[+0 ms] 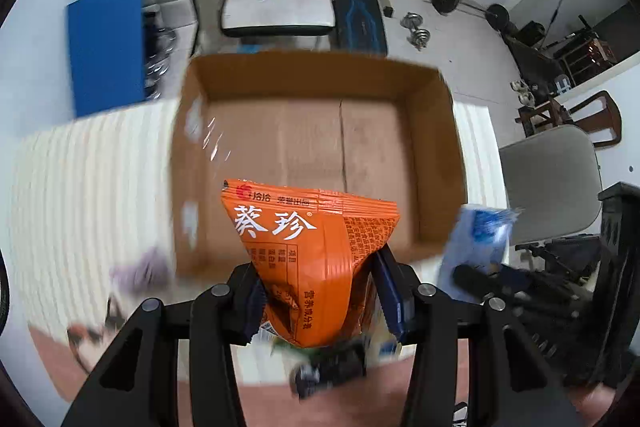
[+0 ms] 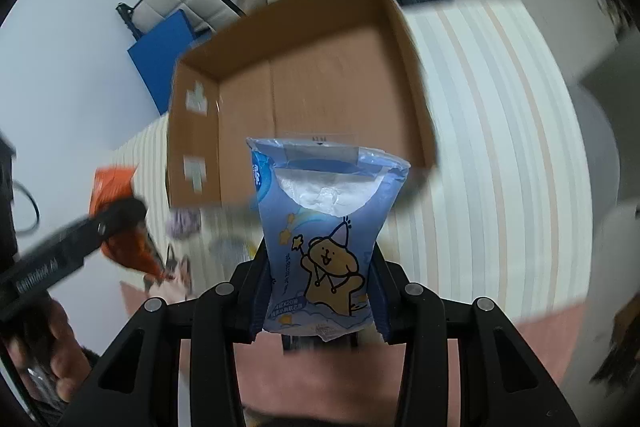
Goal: Organize snacks
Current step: 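Carry both packs into the cardboard box and open both tools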
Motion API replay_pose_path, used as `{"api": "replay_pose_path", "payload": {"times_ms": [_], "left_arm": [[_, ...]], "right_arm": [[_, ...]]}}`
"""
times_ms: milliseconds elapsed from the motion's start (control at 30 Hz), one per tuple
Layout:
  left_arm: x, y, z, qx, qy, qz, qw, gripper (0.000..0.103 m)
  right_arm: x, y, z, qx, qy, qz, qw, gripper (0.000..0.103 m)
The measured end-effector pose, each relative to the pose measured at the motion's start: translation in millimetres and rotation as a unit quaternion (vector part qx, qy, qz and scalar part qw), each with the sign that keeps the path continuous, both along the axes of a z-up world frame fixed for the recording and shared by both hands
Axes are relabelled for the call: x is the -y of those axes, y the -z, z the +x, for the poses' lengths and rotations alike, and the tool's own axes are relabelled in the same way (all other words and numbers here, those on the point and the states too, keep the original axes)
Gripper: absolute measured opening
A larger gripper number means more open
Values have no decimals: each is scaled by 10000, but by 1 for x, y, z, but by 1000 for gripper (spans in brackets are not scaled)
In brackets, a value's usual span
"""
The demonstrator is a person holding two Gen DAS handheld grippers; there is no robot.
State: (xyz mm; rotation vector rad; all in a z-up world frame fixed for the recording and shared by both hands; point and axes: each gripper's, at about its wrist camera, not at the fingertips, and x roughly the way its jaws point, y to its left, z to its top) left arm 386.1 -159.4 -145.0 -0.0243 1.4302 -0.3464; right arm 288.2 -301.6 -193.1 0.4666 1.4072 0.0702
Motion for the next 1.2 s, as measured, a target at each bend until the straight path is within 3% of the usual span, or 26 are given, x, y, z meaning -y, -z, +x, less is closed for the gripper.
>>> {"api": "replay_pose_path", "payload": {"times_ms": [200,300,433,633,833,1067,1200], "left_arm": [[20,70,94,-698,-53,-216,9973,45],[31,112,125,-1235,-105,-464,9912,45],[42,144,145,-1630,-163,-661,9843,45],[55,180,157,-2007,-126,-789,9764,45],[61,200,162,-2259,-227,-934,9694,43],[51,191,161,-2169,-358,-576,9738,46],[43,171,155,-1784,-232,-169,9835,65]], "right_arm": [[-7,47,101,-196,-232,-379,9988,44],[-4,71,135,-366,-361,-556,9971,44],[-3,99,166,-571,-552,-1037,9914,44],[6,124,186,-803,-742,-1294,9855,44],[2,138,201,-876,-934,-1434,9813,46],[2,143,207,-1003,-962,-1371,9808,53],[-3,138,206,-1004,-1003,-1439,9794,61]]}}
